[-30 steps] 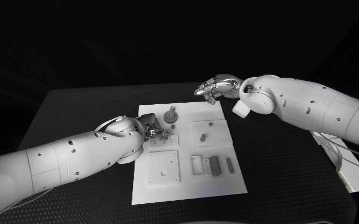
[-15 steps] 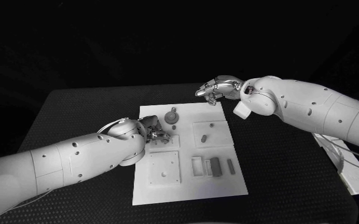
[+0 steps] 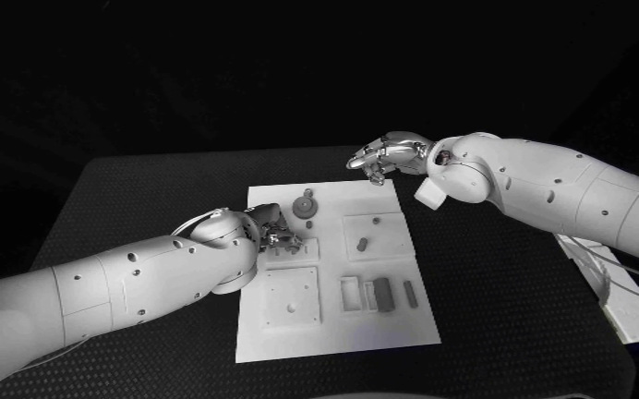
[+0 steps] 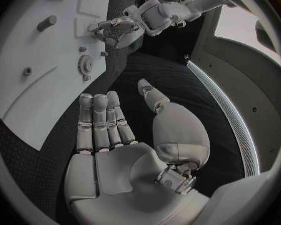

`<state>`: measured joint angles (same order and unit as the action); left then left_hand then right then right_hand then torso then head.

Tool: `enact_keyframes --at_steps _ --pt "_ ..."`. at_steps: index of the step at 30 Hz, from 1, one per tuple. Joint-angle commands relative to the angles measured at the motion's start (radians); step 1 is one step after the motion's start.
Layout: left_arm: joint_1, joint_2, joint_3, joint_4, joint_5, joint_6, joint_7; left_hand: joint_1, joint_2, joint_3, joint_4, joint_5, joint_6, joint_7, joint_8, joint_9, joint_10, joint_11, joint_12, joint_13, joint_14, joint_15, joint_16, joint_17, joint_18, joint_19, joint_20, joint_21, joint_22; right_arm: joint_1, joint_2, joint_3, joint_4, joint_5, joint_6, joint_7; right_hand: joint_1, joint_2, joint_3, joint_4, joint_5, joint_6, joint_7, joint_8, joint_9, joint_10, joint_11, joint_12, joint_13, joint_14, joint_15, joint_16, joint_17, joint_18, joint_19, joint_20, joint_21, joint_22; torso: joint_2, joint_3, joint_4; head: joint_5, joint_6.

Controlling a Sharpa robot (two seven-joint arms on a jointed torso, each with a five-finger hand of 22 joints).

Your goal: Assemble the parts on the task board

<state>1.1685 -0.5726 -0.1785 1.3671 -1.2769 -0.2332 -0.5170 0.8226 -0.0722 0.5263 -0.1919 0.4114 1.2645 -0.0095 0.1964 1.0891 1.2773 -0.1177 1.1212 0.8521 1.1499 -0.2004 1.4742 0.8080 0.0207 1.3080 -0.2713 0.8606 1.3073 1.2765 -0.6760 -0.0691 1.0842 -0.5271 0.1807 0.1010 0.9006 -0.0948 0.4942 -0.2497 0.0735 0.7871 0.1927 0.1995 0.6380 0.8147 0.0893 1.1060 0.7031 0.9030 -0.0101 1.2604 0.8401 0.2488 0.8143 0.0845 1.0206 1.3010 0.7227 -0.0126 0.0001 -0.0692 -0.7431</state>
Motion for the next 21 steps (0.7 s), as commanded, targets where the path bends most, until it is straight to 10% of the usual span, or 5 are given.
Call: enact_keyframes --at_steps 1,21 --pt "-0.004 -0.002 -0.002 -0.001 -0.011 0.018 -0.007 0.076 0.064 0.082 -0.077 0.005 0.009 -0.001 0.007 -0.002 0.005 0.000 -0.006 -0.001 0.011 -0.015 -0.004 -0.001 0.068 0.009 -0.001 -0.001 0.010 -0.001 0.000 0.000 0.001 -0.003 0.010 0.006 -0.006 0.000 0.000 0.006 -0.006 0.000 0.005 -0.004 -0.002 -0.005 0.000 0.004 -0.001 -0.007 -0.003 0.003 -0.002 0.013 0.005 0.004 -0.005 -0.001 0.000 0.0006 -0.0003 0.001 -0.001" --pt "-0.006 -0.008 -0.002 0.007 -0.010 0.041 -0.017 0.076 0.062 0.084 -0.077 0.011 0.012 -0.002 0.009 -0.004 0.006 -0.001 -0.006 -0.001 0.012 -0.016 -0.004 0.000 0.068 0.010 -0.001 -0.001 0.011 -0.001 0.002 0.000 0.000 -0.003 0.011 0.007 -0.006 0.000 0.000 0.006 -0.006 0.000 0.005 -0.004 -0.002 -0.005 0.000 0.005 -0.001 -0.007 -0.003 0.003 -0.002 0.013 0.005 0.004 -0.005 -0.001 0.000 0.0009 -0.0001 0.003 -0.007"
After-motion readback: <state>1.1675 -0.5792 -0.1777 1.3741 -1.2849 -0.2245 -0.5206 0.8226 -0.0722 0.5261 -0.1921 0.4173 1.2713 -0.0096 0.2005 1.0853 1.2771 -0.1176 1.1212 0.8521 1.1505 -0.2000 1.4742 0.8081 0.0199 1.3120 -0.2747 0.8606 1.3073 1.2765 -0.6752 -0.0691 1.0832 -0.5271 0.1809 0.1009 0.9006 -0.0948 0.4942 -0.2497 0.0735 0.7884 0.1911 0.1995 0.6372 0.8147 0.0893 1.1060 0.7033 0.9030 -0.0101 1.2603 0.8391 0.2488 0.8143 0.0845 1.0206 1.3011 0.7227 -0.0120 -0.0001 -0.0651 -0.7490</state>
